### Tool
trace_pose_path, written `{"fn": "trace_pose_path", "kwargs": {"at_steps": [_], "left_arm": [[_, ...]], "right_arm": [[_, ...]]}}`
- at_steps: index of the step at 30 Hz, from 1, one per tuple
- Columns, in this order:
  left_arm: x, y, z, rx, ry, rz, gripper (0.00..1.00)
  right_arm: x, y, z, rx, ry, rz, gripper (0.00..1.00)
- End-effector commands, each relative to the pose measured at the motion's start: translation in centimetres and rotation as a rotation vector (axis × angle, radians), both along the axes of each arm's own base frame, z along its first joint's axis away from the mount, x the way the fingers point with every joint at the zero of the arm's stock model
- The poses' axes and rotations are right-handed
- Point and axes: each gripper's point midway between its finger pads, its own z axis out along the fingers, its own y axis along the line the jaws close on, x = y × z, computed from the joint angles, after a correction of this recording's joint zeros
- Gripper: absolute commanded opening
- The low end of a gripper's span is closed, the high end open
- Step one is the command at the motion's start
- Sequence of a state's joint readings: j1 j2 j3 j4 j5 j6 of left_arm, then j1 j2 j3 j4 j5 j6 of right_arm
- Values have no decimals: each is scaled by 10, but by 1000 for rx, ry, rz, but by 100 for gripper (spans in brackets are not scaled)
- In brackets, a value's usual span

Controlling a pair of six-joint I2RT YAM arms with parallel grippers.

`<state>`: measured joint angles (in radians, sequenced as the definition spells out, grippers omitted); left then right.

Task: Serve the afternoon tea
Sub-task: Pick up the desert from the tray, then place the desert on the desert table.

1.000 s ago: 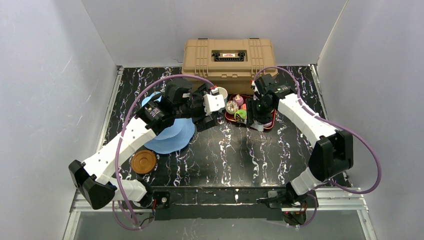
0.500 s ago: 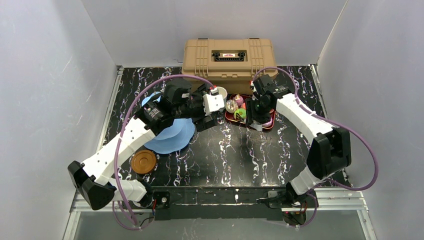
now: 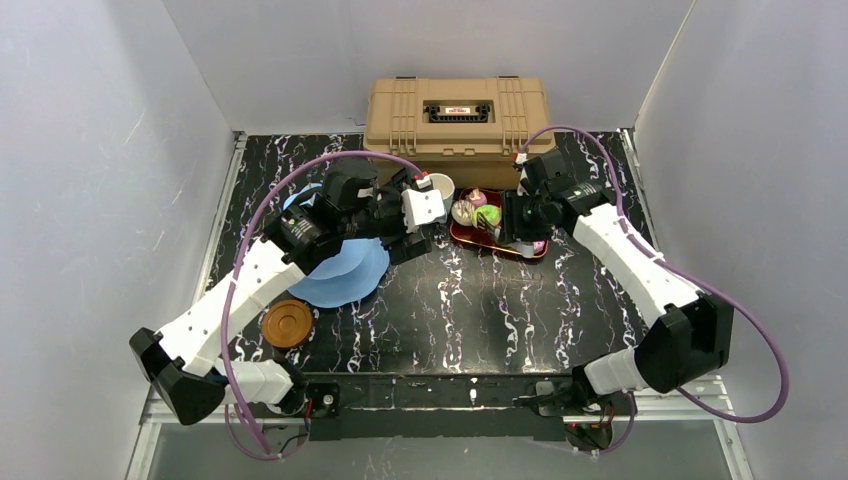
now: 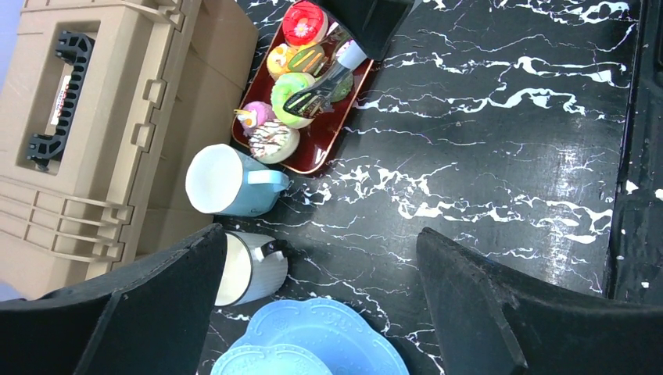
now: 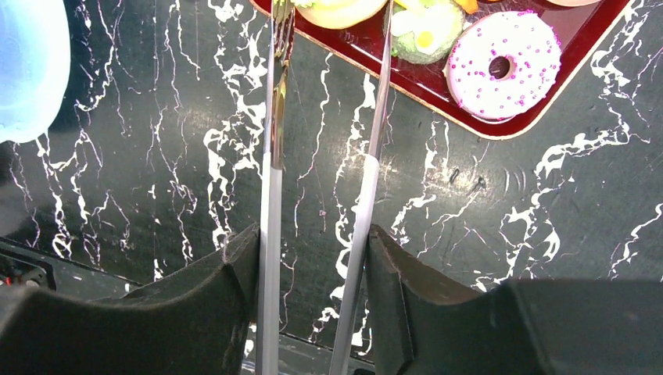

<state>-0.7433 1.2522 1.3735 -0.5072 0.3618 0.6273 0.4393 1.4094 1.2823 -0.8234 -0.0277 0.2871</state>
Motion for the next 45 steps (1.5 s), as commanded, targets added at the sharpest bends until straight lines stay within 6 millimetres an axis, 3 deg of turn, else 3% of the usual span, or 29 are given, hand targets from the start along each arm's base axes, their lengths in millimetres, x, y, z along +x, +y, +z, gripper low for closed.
{"fn": "trace_pose_path", "kwargs": {"at_steps": [1, 13, 20, 25, 33, 40, 45], "left_arm": [[-10, 8, 12, -21, -4, 3, 89], [-8, 14, 19, -24, 3, 42, 89], [5, 23, 27, -55, 80, 134, 88], [17, 40, 46, -109, 109, 214, 89], [21, 60, 71, -152, 98, 291, 89], [23, 72, 75, -158, 135, 365, 89], [21, 78, 78, -166, 129, 383, 89]], "right_arm": [[5, 4, 12, 44, -62, -2, 3], [-43, 25, 36, 167, -3, 131, 2], [-77, 63, 47, 179, 0, 244, 1], [-90, 99, 49, 219, -8, 299, 1], [-89, 155, 57, 323, -84, 354, 1], [-80, 204, 30, 312, -106, 417, 1], [-78, 224, 14, 267, -133, 453, 1]]}}
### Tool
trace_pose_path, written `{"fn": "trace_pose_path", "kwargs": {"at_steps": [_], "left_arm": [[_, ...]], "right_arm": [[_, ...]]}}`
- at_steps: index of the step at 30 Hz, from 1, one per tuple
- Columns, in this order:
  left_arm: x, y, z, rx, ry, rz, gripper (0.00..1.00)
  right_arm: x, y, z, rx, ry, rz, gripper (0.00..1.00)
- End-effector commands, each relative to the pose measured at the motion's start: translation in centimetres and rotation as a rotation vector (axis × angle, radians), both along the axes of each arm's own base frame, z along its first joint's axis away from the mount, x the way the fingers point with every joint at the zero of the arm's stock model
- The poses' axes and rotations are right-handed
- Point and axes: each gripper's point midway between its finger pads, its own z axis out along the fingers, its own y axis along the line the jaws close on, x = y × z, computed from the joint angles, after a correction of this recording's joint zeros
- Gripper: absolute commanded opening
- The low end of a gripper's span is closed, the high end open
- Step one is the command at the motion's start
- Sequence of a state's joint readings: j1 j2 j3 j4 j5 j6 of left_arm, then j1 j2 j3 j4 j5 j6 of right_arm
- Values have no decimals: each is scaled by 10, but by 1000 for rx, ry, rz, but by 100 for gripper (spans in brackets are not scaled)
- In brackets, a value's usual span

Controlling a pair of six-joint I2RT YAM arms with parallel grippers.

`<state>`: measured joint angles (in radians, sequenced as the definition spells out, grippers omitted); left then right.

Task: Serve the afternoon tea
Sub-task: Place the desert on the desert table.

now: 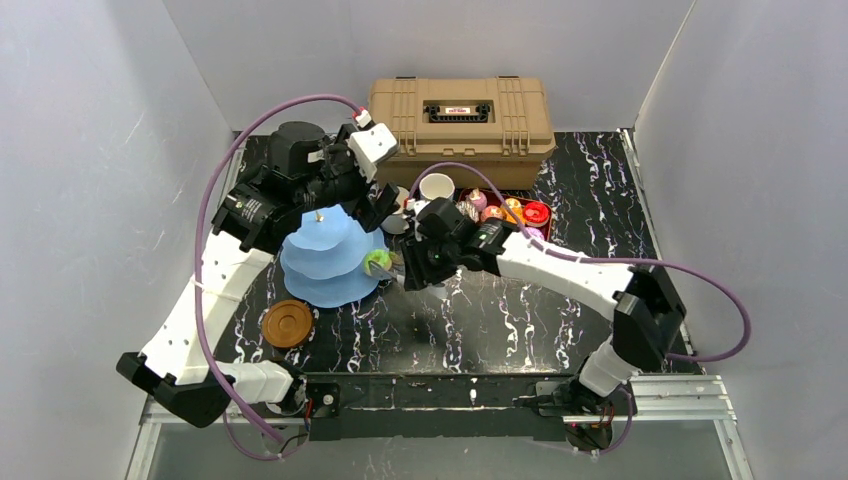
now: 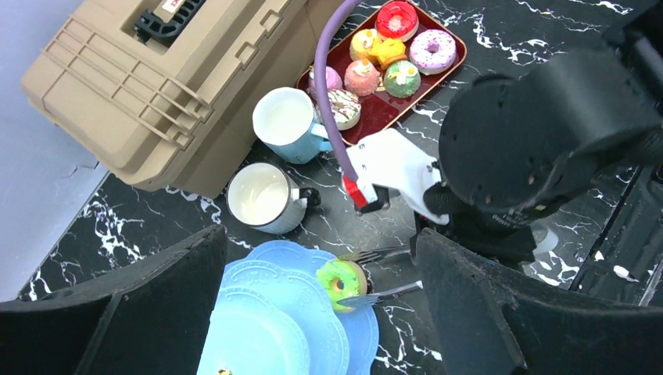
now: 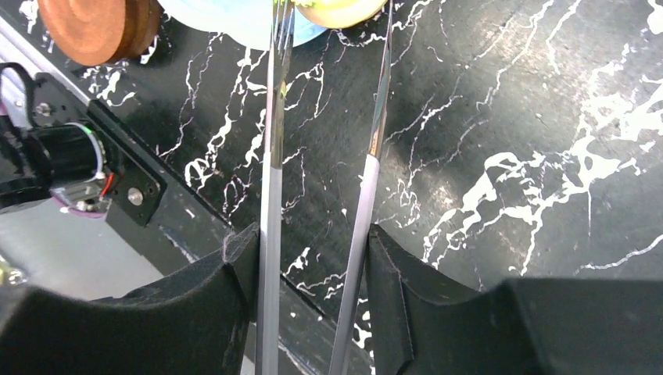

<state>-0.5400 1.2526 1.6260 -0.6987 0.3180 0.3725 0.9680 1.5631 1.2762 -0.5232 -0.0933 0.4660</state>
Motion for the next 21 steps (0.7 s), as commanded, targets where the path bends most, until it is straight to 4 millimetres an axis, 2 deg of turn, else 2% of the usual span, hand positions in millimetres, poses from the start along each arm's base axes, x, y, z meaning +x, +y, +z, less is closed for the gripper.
{"fn": "trace_pose_path", "kwargs": {"at_steps": [1, 9, 15, 21], "left_arm": [[-9, 12, 13, -24, -8, 33, 89], [-11, 14, 8, -30, 4, 33, 89], [-11, 13, 8, -39, 10, 30, 89], [-10, 13, 9, -44, 10, 31, 89]], "right_arm": [[17, 37, 29, 98, -139, 20, 1], [18, 44, 12, 61, -172, 17, 1], [17, 47, -9, 22, -138, 30, 12], [12, 49, -12, 21, -105, 46, 29]]}}
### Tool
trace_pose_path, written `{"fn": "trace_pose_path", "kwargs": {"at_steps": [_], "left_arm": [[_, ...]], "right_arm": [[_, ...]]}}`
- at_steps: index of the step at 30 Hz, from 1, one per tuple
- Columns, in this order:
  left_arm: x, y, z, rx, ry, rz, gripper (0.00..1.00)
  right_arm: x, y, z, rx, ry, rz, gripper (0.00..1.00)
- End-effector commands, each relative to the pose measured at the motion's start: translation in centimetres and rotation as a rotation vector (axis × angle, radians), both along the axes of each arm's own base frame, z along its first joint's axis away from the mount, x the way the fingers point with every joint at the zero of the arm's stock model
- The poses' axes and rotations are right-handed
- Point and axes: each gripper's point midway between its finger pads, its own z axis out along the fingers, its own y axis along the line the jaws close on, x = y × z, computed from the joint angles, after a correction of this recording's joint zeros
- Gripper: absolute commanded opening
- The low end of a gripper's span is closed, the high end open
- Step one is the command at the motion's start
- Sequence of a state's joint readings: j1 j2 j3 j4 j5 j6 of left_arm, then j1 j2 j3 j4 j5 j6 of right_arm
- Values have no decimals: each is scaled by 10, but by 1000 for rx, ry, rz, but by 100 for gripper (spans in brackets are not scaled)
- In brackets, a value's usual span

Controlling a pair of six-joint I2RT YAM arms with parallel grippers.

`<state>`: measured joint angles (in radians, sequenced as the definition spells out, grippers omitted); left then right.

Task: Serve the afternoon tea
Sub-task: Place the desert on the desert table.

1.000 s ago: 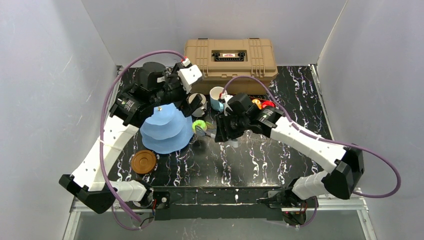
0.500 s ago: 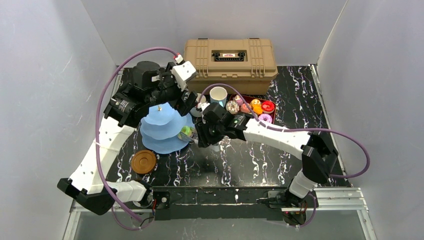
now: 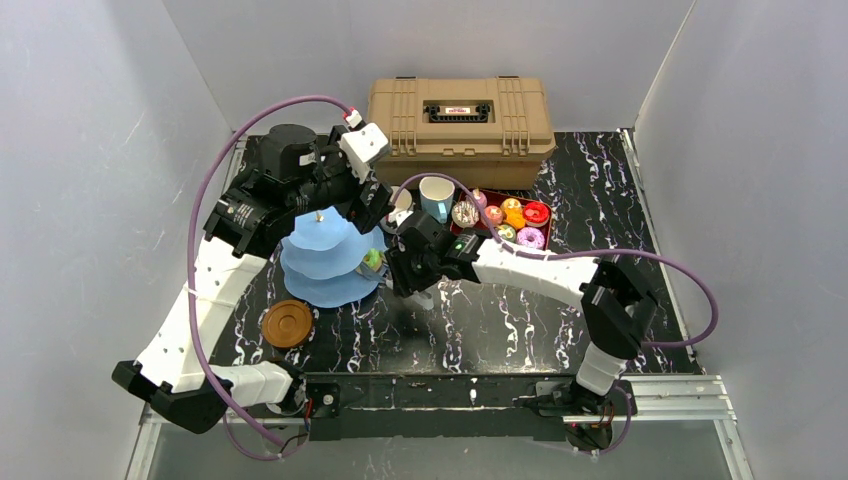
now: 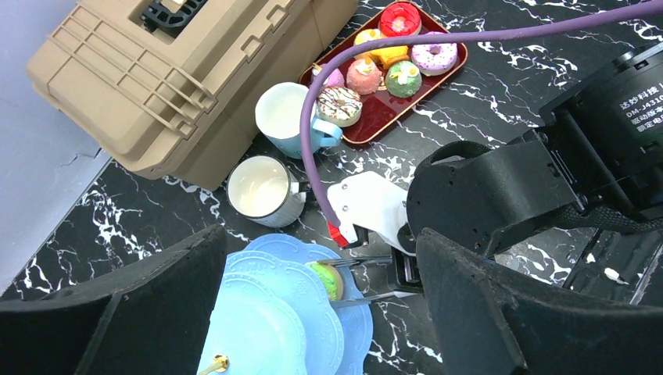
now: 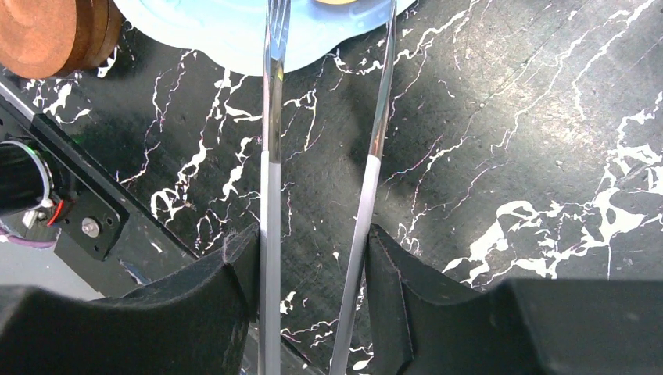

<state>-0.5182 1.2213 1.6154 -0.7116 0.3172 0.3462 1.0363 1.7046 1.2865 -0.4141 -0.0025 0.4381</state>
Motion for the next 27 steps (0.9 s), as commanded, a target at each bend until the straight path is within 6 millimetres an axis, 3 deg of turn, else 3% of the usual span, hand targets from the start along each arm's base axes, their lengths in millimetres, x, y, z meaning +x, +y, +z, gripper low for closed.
{"fn": "trace_pose_path", "kwargs": {"at_steps": [1, 4, 11, 19, 27], "left_arm": [[-6, 2, 7, -27, -3, -3, 89], [-5, 1, 7, -30, -2, -6, 89], [-5, 1, 9, -33, -10, -4, 89], [-4, 1, 9, -39, -11, -5, 89], [-1, -2, 11, -47, -13, -6, 89]], "right_arm": [[5, 20, 30, 87, -32, 21, 32], [4, 20, 32, 89, -23, 20, 38], [0, 15, 36, 87, -15, 22, 38], [-8, 2, 13, 33, 18, 22, 43], [-7, -12, 3, -42, -19, 14, 48]]}}
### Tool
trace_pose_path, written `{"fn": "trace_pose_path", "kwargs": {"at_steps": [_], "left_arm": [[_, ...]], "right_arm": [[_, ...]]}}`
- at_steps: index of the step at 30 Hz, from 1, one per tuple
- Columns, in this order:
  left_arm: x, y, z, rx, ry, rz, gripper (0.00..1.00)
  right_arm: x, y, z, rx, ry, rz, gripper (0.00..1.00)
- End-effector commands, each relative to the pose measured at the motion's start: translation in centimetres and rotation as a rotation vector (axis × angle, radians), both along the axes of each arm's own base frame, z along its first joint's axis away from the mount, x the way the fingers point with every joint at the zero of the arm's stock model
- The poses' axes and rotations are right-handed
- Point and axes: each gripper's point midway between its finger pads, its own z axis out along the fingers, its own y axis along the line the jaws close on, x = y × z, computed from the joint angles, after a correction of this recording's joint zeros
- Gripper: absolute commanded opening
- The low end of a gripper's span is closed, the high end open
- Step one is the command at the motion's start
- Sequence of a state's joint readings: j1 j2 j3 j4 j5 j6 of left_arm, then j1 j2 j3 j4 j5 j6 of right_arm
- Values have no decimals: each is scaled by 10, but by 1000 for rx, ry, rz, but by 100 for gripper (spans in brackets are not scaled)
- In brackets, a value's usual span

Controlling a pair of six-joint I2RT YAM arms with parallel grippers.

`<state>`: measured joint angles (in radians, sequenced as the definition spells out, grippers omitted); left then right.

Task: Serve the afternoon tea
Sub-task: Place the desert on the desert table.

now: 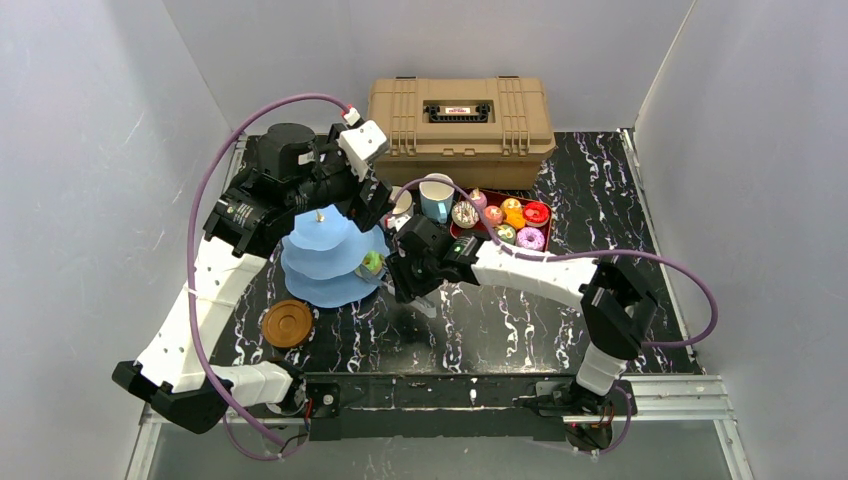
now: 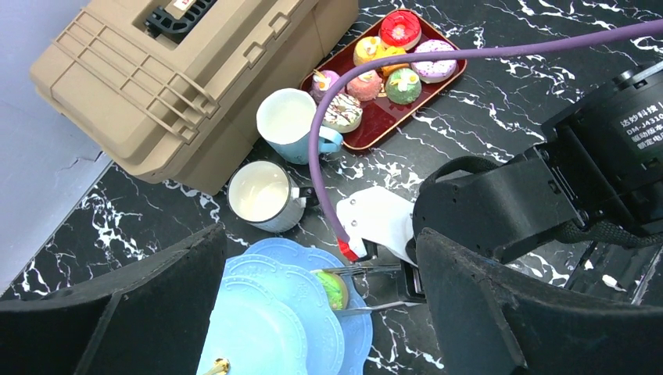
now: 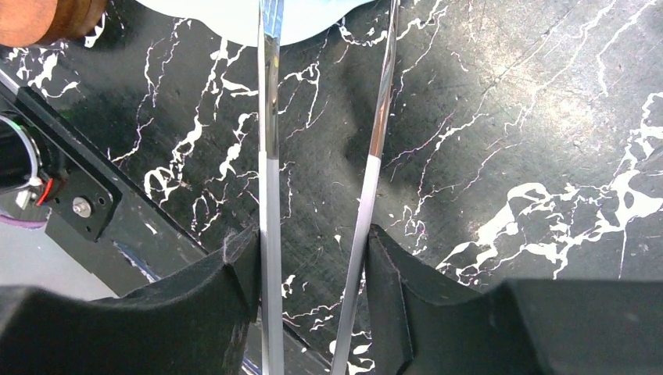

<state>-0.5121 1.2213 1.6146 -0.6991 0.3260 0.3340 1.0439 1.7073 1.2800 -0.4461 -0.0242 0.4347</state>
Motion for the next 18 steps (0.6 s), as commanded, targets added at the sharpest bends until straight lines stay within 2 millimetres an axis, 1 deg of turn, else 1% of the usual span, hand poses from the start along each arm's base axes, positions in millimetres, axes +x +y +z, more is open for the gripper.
{"fn": "trace_pose_path", "kwargs": {"at_steps": [1, 6, 9, 14, 18], "left_arm": [[-2, -1, 10, -32, -15, -9, 89], [-1, -2, 12, -32, -19, -9, 89], [-1, -1, 13, -33, -22, -7, 89], [-2, -1, 14, -35, -24, -7, 89], [-3, -1, 15, -39, -24, -8, 89]], "right_arm": [[4, -8, 9, -19, -54, -9, 48], [-1, -13, 0, -42, -50, -2, 49], [-5, -20, -14, -73, -66, 8, 50], [-11, -25, -36, -88, -122, 23, 50], [-11, -25, -44, -117, -179, 26, 51]]}}
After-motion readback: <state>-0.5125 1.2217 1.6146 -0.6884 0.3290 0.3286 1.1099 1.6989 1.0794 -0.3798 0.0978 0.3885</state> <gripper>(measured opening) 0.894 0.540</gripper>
